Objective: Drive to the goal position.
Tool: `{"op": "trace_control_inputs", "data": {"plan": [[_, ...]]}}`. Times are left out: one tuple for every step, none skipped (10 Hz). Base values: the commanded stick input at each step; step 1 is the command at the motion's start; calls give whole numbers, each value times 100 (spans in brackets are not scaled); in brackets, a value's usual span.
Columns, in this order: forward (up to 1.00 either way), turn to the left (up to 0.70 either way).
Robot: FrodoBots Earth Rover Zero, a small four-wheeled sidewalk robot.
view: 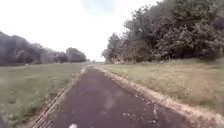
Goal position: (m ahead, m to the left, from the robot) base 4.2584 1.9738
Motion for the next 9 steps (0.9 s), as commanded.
{"op": "trace_control_inputs", "data": {"plan": [[85,0],[85,6],[85,15],[85,32],[85,15],[85,0],[85,0],[85,0],[85,0]]}}
